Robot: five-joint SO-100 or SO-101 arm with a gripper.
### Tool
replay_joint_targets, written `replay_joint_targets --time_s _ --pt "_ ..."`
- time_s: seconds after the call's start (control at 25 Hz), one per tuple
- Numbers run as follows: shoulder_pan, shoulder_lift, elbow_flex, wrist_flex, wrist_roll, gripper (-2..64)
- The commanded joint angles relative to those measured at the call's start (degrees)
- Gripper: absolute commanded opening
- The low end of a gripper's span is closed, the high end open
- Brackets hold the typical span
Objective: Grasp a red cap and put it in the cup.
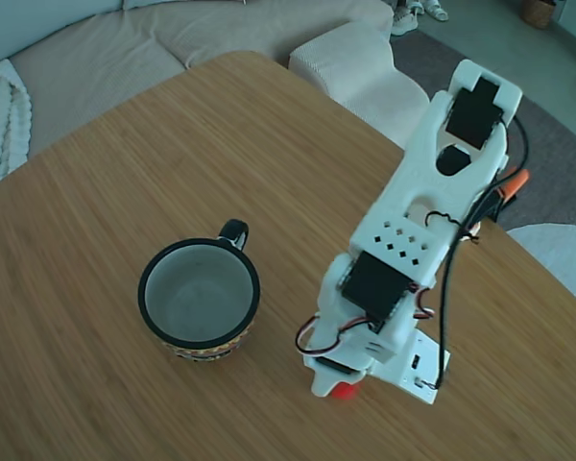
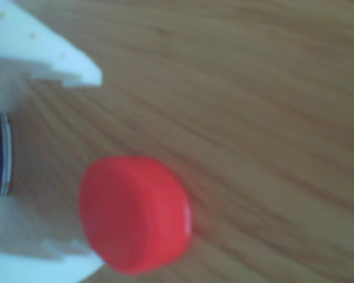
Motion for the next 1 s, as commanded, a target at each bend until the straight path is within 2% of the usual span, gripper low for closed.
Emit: replay_joint_targets --time_s 0.0,0.32,0.96 --pt "-0.3 1.1 -0.5 -1.4 0.4 32.8" --pt "-4.0 1.1 -1.0 -1.3 0.5 32.8" --pt "-4.2 1.1 0.5 -3.2 0.5 32.8"
